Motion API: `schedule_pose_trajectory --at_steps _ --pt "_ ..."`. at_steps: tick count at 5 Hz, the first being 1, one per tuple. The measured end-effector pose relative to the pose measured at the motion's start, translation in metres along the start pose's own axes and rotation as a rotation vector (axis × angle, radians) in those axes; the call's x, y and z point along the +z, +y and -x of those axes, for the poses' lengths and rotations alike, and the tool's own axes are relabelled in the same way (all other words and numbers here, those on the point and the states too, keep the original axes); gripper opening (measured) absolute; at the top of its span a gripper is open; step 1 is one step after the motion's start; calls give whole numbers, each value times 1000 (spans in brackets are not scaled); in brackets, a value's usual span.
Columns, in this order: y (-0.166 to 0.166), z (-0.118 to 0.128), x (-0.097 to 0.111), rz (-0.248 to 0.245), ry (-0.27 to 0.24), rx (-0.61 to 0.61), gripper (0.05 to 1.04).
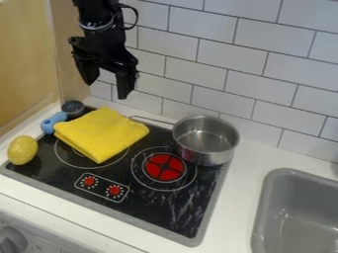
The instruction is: Moved the silver pot from top right corner of the stove to bottom right corner.
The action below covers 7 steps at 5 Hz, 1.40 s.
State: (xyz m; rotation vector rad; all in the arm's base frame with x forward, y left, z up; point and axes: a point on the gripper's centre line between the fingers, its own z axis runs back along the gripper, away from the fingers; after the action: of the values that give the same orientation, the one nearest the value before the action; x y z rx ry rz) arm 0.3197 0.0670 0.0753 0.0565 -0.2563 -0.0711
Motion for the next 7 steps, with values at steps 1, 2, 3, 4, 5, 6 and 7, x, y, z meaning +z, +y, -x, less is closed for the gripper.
schedule_pose_trajectory --at_steps 1,2,3,4,5,6,7 --pt "-7 19 -14 27 67 -9 999" --pt "-19 28 -21 114 118 -154 999" --pt "-22 25 -21 107 106 -230 999" --pt "-36 30 -21 119 91 -421 999" --pt "-61 31 -6 87 31 -653 999" --pt "-74 33 2 65 -42 -828 999" --pt "-91 35 2 82 -35 -1031 999"
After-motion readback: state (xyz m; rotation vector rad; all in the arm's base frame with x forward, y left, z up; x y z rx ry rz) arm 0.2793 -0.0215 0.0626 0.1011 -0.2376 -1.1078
